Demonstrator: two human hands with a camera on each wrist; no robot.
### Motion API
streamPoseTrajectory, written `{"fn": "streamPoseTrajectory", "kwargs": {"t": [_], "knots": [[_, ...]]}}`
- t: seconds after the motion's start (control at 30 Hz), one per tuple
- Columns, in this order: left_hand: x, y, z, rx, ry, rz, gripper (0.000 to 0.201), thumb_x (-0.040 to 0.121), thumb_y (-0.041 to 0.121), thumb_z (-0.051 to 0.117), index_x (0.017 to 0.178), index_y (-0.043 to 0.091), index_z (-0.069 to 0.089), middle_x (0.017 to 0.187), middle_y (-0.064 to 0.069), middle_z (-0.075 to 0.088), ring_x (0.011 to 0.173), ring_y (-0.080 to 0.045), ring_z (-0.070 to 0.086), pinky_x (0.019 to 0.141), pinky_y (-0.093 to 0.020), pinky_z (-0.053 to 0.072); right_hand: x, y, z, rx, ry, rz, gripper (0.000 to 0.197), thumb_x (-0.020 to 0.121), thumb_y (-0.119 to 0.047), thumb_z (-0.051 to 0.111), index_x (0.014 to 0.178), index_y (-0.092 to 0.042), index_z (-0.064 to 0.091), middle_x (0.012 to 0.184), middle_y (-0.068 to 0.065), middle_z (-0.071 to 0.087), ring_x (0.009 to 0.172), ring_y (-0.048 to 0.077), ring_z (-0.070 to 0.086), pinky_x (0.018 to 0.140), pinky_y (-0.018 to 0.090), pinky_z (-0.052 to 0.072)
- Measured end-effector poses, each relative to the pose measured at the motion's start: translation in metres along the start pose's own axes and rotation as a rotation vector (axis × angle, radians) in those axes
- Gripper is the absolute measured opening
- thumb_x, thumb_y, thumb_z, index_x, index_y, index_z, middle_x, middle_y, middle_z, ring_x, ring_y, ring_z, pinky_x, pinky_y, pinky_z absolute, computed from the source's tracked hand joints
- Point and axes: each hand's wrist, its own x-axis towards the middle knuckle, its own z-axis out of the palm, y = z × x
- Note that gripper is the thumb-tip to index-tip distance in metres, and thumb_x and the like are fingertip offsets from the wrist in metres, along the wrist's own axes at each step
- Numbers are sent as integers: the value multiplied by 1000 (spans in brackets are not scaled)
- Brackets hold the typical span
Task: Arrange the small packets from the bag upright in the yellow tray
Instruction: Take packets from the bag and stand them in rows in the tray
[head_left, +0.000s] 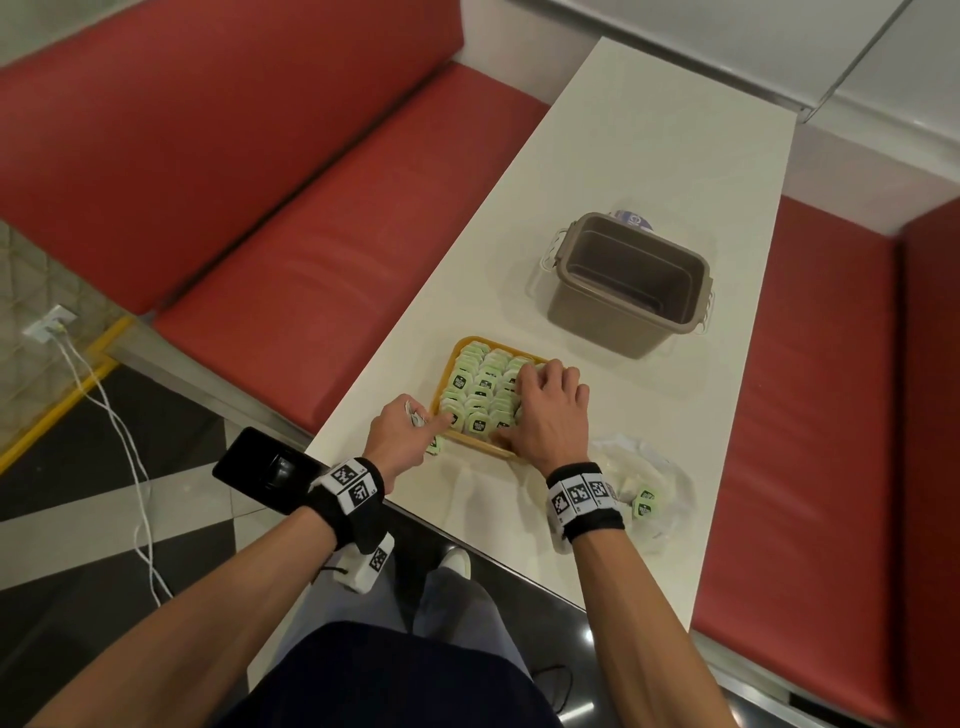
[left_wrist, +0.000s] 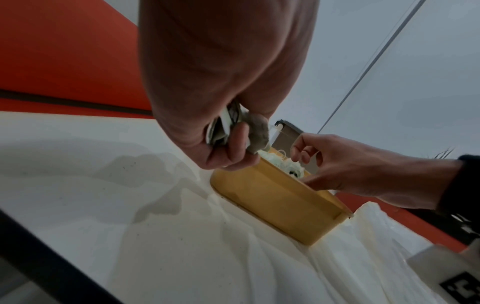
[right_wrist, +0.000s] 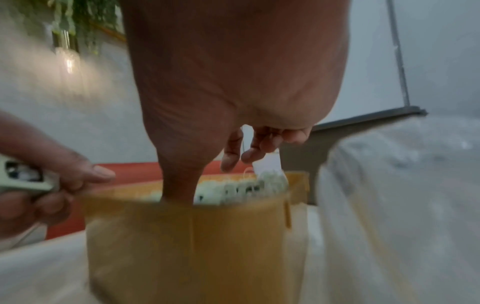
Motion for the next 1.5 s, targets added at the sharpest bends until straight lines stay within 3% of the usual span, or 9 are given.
{"fn": "streamPoseTrajectory", "kwargs": {"t": [0.17,0.27,0.37,0.47,0.57,0.83,1.1,1.3,1.5], "knots": [[-12,3,-17,-241,-160,30,32,98,39,78,99,16,56,86,-9,72,76,-26,68,56,-31,42,-4,-1,-16,284,85,12,45,84,-55,83,108,-31,54,112,-6,54,107,23,45,91,42,41],[-15,9,-24,-203,-143,68,28,99,32,76,98,14,56,79,-5,70,70,-22,69,55,-31,40,-3,-10,-19,319,52,-62,29,92,-49,77,103,-33,56,106,-9,60,106,23,51,91,43,42],[-5,7,-20,-18,-61,66,39,96,44,78,96,12,56,75,-7,75,65,-21,71,54,-31,46,2,-24,-10,217,-3,-102,45,84,-54,81,110,-28,55,113,-3,60,110,27,53,93,45,43],[6,3,-13,109,-74,22,44,94,54,76,100,13,60,75,-7,79,74,-30,76,60,-35,54,9,-40,0,94,-11,-146,75,76,-70,83,123,-19,54,120,7,58,111,32,53,95,50,47],[11,-1,-6,88,-124,13,36,98,46,74,99,12,62,82,-12,79,75,-30,76,62,-36,55,18,-52,7,9,-3,-196,86,72,-73,83,126,-13,55,121,13,59,108,35,52,93,51,47],[7,1,-3,141,-110,58,25,101,33,69,95,14,54,86,-15,74,54,-14,67,47,-26,46,28,-56,13,-36,-7,-208,86,60,-72,89,117,-16,57,117,10,58,105,33,49,89,50,45],[7,0,-3,173,-102,46,25,101,34,69,92,16,52,90,-14,70,59,-20,58,43,-24,44,32,-65,11,-75,-11,-184,78,63,-62,89,118,-16,60,120,10,58,108,34,48,88,48,39],[7,-3,-7,138,-121,44,32,100,42,73,96,15,57,88,-10,71,67,-21,65,54,-30,49,32,-68,13,-71,5,-194,79,64,-60,93,120,-14,61,122,12,57,109,35,49,89,49,43],[-12,2,-29,-162,-195,17,43,97,48,77,106,10,59,88,-11,73,70,-21,67,53,-28,41,28,-55,-10,180,11,-159,52,71,-55,91,103,-30,58,121,-2,50,110,26,44,95,45,44]]}}
